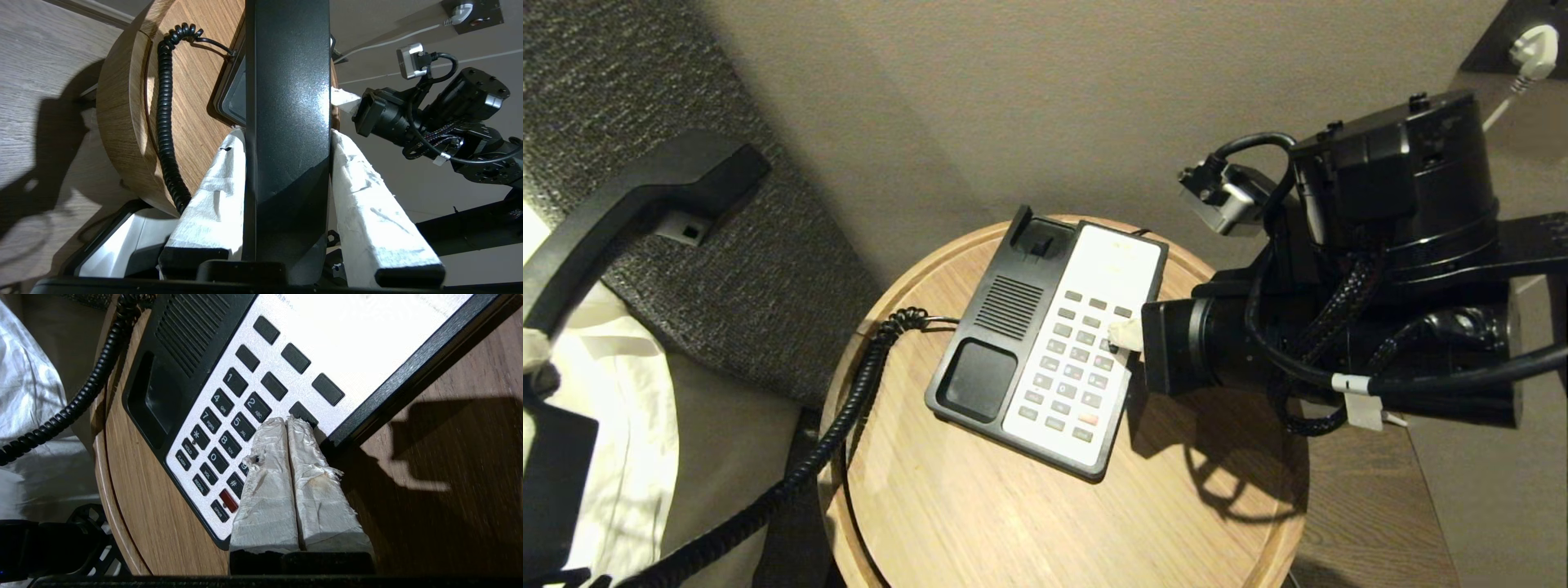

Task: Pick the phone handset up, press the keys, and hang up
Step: Dial the number

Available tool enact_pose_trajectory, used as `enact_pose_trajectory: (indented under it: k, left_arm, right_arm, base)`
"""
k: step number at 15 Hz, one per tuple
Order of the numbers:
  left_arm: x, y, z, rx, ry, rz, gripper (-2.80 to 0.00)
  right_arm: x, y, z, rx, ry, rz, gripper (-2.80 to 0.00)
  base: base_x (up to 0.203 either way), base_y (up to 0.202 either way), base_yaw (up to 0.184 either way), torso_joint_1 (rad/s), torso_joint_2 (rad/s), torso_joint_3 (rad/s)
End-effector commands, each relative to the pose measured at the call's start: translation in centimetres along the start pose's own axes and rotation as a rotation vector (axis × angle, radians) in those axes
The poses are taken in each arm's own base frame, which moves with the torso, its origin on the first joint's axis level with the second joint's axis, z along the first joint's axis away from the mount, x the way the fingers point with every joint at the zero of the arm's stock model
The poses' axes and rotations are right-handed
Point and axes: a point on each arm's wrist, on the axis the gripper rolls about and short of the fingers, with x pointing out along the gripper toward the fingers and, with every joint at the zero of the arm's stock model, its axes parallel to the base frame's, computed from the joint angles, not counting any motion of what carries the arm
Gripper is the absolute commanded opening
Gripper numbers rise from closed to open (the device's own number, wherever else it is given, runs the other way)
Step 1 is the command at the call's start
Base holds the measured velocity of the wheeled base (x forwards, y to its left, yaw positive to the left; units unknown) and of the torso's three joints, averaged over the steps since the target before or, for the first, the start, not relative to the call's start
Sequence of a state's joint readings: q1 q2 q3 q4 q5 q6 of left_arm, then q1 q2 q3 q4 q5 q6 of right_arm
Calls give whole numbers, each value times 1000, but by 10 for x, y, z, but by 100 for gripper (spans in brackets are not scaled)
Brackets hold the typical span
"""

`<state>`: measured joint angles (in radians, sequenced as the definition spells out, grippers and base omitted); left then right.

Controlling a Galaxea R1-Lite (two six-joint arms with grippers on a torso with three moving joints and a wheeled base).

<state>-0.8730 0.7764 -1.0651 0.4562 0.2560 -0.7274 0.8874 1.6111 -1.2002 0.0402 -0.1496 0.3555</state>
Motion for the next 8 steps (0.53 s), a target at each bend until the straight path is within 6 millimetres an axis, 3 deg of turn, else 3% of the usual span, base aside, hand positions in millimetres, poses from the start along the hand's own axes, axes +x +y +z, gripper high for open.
enact_pose_trajectory:
  k: [1,8]
  left_arm:
    - [0,1,-1,-3,2,4,-280]
    - [1,1,-1,-2,5,5,-280]
  right_arm:
    - [-1,0,0,1,2,1,-280]
    - [3,-1,-4,1,15,-7,-280]
  base:
    - [0,0,0,0,0,0]
    - [0,0,0,0,0,0]
